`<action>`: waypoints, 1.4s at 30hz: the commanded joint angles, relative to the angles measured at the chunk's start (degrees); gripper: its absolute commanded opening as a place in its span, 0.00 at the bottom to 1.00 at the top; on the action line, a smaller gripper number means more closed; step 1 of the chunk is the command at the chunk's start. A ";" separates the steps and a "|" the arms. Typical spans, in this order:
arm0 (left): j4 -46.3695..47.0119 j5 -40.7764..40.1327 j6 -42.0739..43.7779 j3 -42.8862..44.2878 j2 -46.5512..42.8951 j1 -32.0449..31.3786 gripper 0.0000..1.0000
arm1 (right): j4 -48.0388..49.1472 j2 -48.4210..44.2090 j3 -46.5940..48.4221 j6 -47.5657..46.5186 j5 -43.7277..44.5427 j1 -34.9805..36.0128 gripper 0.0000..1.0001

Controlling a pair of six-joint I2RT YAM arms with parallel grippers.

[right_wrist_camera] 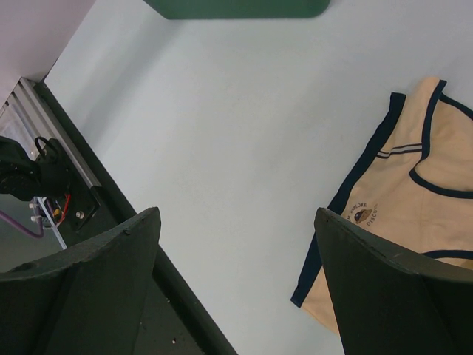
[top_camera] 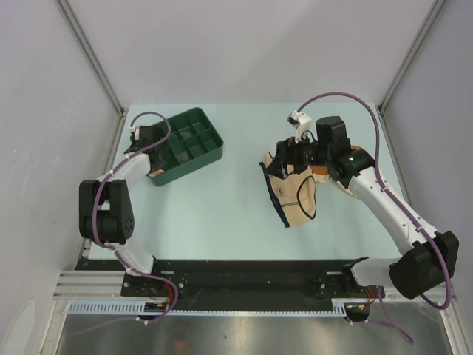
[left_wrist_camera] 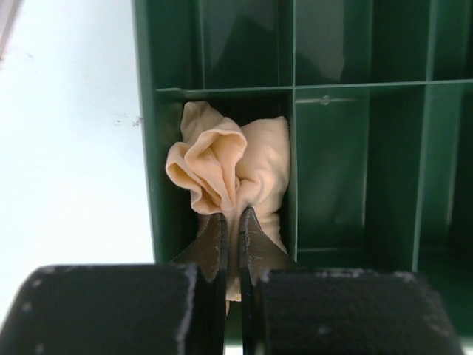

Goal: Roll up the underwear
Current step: Place the underwear in the storage box.

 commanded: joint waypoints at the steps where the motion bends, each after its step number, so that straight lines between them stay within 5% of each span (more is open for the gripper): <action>1: -2.84 2.12 2.60 3.75 3.89 1.96 0.00 | 0.81 -2.47 -0.25 0.45 0.82 -0.32 0.89; 14: -6.53 5.38 2.16 8.49 10.67 2.58 0.01 | 1.16 -2.56 -0.61 0.28 0.55 -0.50 0.89; 16: -7.67 4.68 2.16 9.46 9.10 2.58 0.12 | 0.81 -2.73 -0.61 0.10 0.47 -0.50 0.90; 17: -8.37 4.59 2.07 9.81 8.30 2.58 0.30 | 0.80 -2.65 -0.61 0.10 0.55 -0.50 0.90; 20: -9.43 4.50 2.42 11.74 6.11 2.58 0.58 | 0.63 -2.65 -0.69 0.10 0.38 -0.41 0.90; 26: -12.33 5.37 4.09 16.93 2.24 2.67 0.80 | 0.37 -2.21 -0.87 0.36 0.64 -0.50 0.90; 33: -11.81 9.23 6.90 20.36 -5.66 1.09 0.85 | -1.48 2.43 -2.01 1.59 5.90 0.81 0.89; 36: -11.45 10.47 6.91 20.19 -8.66 -3.12 0.85 | -3.23 5.51 -2.28 2.73 14.34 3.28 0.89; 42: -5.40 13.10 3.84 9.41 -17.27 -14.72 0.85 | -2.19 13.16 -6.49 7.39 17.51 4.33 0.87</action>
